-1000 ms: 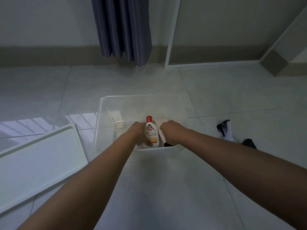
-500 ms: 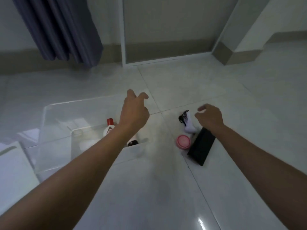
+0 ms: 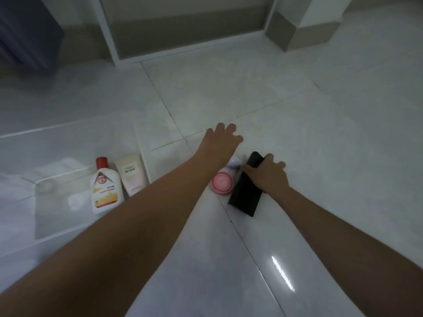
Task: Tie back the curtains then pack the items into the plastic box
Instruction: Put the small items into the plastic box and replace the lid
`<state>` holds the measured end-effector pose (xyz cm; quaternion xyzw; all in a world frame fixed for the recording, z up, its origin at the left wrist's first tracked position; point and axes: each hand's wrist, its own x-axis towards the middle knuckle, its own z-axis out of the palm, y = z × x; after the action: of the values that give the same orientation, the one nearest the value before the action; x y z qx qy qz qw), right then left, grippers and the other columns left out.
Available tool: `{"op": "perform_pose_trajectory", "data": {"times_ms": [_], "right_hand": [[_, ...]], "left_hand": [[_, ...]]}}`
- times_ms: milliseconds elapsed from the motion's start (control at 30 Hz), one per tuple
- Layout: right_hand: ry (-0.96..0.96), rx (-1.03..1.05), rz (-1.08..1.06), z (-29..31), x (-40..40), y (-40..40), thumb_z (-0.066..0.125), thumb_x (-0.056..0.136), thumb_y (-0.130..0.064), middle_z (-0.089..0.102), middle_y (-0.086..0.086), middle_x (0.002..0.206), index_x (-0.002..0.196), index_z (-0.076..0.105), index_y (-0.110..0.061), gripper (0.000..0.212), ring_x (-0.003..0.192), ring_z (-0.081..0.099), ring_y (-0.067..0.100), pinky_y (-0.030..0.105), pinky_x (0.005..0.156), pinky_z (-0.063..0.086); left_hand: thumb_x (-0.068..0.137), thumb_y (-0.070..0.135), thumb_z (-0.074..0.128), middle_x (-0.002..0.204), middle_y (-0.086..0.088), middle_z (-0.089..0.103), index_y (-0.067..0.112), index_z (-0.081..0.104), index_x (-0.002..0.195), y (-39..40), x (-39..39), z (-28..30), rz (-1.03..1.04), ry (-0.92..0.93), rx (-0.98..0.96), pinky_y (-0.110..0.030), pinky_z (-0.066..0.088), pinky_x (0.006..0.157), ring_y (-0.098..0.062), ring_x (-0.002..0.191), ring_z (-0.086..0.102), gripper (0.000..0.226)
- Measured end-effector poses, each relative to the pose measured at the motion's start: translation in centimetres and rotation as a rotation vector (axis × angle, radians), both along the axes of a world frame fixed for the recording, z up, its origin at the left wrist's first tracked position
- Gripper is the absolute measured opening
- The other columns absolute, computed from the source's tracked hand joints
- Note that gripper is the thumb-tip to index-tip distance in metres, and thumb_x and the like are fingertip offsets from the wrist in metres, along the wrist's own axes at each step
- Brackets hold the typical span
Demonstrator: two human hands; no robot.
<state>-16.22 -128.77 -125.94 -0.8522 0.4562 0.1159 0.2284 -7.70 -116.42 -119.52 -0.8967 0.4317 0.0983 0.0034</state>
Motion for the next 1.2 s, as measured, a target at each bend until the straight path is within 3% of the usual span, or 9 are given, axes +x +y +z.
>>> {"op": "perform_pose_trajectory", "data": {"times_ms": [167, 333, 500, 700, 800, 900, 1000, 1100, 1200], "right_hand": [[-0.036, 0.007, 0.049, -0.1, -0.3, -0.2, 0.060, 0.083, -0.056, 0.034, 0.021, 0.133, 0.130, 0.035, -0.009, 0.071, 0.101, 0.058, 0.039, 0.038, 0.075, 0.044], [-0.049, 0.010, 0.062, 0.0, -0.3, -0.1, 0.061, 0.084, -0.054, 0.034, 0.020, 0.133, 0.131, 0.035, -0.010, 0.070, 0.101, 0.058, 0.038, 0.037, 0.074, 0.044], [-0.077, 0.125, 0.015, 0.4, 0.0, -1.4, 0.066, 0.076, -0.052, 0.045, 0.016, 0.123, 0.127, 0.042, -0.015, 0.067, 0.092, 0.056, 0.031, 0.046, 0.084, 0.055], [-0.257, 0.223, -0.042, 3.8, 2.0, -2.2, 0.071, 0.064, -0.051, 0.057, 0.013, 0.120, 0.130, 0.045, -0.022, 0.076, 0.102, 0.061, 0.033, 0.048, 0.079, 0.057], [-0.433, 0.494, -0.077, 7.3, 4.3, 0.1, 0.067, 0.080, -0.039, 0.060, 0.010, 0.108, 0.131, 0.043, -0.018, 0.060, 0.087, 0.064, 0.026, 0.036, 0.064, 0.055], [-0.546, 0.792, -0.112, 11.0, 6.5, 3.6, 0.059, 0.078, -0.040, 0.063, 0.013, 0.112, 0.121, 0.055, -0.010, 0.053, 0.087, 0.062, 0.027, 0.037, 0.077, 0.052], [-0.639, 1.065, -0.039, 14.2, 8.4, 9.0, 0.059, 0.076, -0.043, 0.064, 0.018, 0.107, 0.114, 0.061, -0.005, 0.053, 0.088, 0.062, 0.032, 0.044, 0.083, 0.051], [-0.547, 1.042, 0.105, 16.2, 9.9, 15.9, 0.078, 0.065, -0.050, 0.070, 0.017, 0.106, 0.114, 0.063, -0.010, 0.066, 0.093, 0.068, 0.034, 0.048, 0.087, 0.055], [-0.464, 0.979, 0.240, 15.8, 10.4, 22.3, 0.080, 0.067, -0.036, 0.069, 0.019, 0.107, 0.114, 0.058, -0.010, 0.058, 0.094, 0.068, 0.035, 0.049, 0.082, 0.057]], "left_hand": [[0.092, 0.014, 0.045, 0.150, -0.011, 0.023, 0.013, 0.046, 0.137, -1.2, 0.0, -2.2, -0.028, 0.103, 0.118, -0.040, 0.036, 0.099, -0.030, 0.131, 0.032, 0.044], [0.083, 0.033, 0.064, 0.126, -0.009, 0.050, 0.013, 0.062, 0.111, -2.0, 0.3, -4.2, 0.001, -0.116, -0.024, -0.031, 0.042, 0.070, -0.031, 0.114, 0.050, 0.034], [0.091, 0.007, 0.046, 0.128, -0.011, 0.049, 0.010, 0.040, 0.130, -1.5, 0.4, -4.1, 0.085, 0.034, 0.123, -0.036, 0.038, 0.089, -0.031, 0.123, 0.041, 0.040], [0.093, 0.025, 0.055, 0.117, -0.011, 0.058, 0.008, 0.043, 0.125, -0.1, 3.2, 2.5, 0.262, 0.214, -0.279, -0.029, 0.032, 0.073, -0.029, 0.107, 0.055, 0.039], [0.090, 0.034, 0.059, 0.117, -0.013, 0.058, 0.007, 0.043, 0.123, 4.4, 5.3, 7.8, 0.215, 0.083, -0.410, -0.030, 0.033, 0.070, -0.032, 0.104, 0.057, 0.046], [0.087, 0.041, 0.061, 0.109, -0.012, 0.061, 0.008, 0.053, 0.114, 11.9, 6.8, 12.0, 0.282, 0.022, -0.405, -0.026, 0.032, 0.070, -0.028, 0.099, 0.057, 0.044], [0.085, 0.045, 0.062, 0.083, -0.010, 0.059, 0.012, 0.058, 0.081, 20.6, 6.6, 14.9, 0.426, 0.055, -0.283, -0.026, 0.032, 0.064, -0.026, 0.078, 0.055, 0.034], [0.080, 0.045, 0.069, 0.067, -0.005, 0.061, 0.013, 0.061, 0.069, 28.4, 4.9, 15.0, 0.640, 0.239, -0.285, -0.026, 0.039, 0.054, -0.020, 0.060, 0.055, 0.035], [0.078, 0.040, 0.074, 0.065, -0.005, 0.065, 0.013, 0.065, 0.074, 33.2, 3.0, 12.7, 0.827, 0.453, -0.407, -0.022, 0.047, 0.049, -0.014, 0.051, 0.059, 0.029]]}}
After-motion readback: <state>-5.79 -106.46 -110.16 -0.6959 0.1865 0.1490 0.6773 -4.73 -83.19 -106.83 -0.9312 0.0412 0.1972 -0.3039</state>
